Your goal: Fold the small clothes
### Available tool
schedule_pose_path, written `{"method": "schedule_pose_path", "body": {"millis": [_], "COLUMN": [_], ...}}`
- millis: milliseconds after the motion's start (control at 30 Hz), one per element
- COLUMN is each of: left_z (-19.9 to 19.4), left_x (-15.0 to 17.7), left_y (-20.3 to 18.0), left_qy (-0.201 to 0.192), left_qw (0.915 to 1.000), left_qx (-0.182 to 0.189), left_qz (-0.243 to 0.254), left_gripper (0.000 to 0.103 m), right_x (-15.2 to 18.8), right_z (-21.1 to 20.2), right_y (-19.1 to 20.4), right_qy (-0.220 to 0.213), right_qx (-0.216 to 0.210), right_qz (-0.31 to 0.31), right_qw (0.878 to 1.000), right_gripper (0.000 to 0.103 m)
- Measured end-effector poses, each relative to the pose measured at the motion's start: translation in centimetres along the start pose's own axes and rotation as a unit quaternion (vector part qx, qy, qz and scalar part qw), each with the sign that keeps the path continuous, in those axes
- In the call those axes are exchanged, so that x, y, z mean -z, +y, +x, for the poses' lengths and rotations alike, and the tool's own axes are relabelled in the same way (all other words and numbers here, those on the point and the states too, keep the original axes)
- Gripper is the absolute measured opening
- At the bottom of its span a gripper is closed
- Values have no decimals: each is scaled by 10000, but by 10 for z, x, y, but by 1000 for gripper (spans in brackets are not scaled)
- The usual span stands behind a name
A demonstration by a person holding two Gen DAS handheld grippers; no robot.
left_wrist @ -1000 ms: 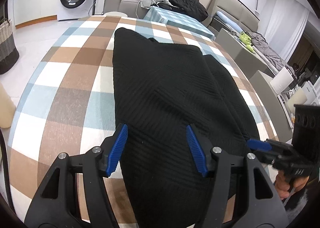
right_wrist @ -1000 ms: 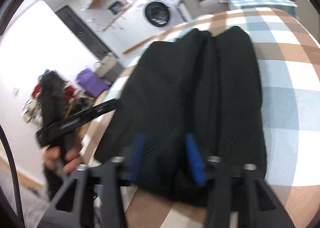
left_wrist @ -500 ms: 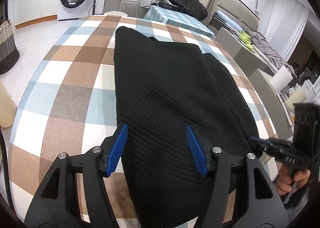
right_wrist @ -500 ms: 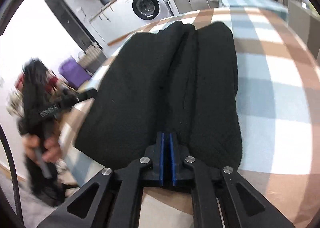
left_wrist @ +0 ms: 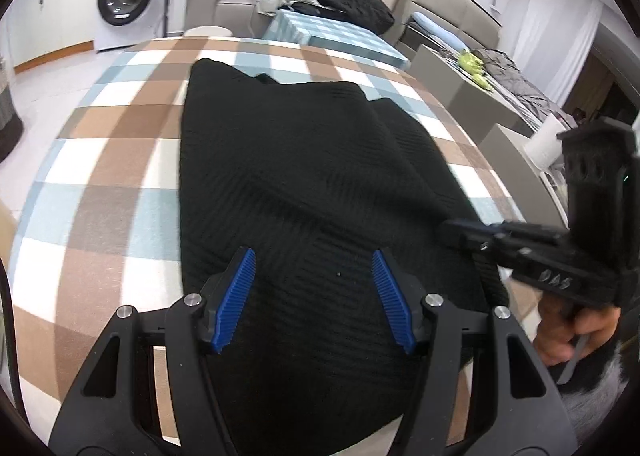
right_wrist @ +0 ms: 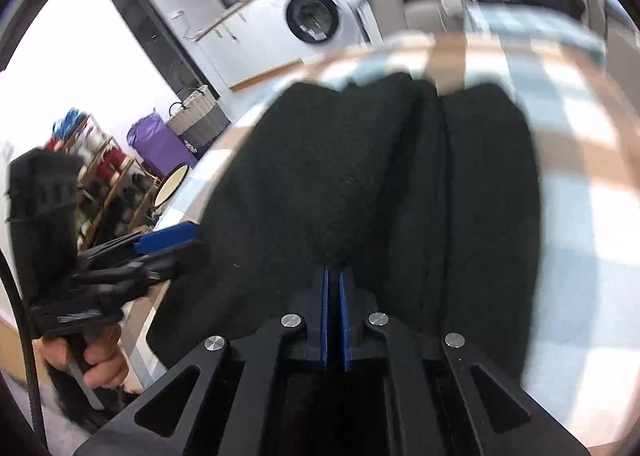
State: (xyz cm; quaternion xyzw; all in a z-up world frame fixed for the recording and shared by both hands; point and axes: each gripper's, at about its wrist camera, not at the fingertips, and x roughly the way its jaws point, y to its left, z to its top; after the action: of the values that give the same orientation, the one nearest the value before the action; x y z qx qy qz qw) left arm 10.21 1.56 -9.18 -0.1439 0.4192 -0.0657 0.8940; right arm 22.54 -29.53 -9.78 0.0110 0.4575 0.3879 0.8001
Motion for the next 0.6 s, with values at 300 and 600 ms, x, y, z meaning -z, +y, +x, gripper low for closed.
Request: {"method": "schedule_pose_path", "body": {"millis": [300,600], "left_z": [22,23], "left_x": [11,14], "left_y": [-6,0], "left_qy": [285,231], "left_qw": [9993,9994], "left_qx": [8,160], "left_qz": [224,181], "left_gripper": [58,62], "right_x": [7,-6], "right_z": [-17,11], "right_y": [-37,-54], "right_qy": [71,252], "right_qx": [350,-431], "right_qz": [457,801], "right_qw": [9983,9955], "right_gripper": [20,43]}}
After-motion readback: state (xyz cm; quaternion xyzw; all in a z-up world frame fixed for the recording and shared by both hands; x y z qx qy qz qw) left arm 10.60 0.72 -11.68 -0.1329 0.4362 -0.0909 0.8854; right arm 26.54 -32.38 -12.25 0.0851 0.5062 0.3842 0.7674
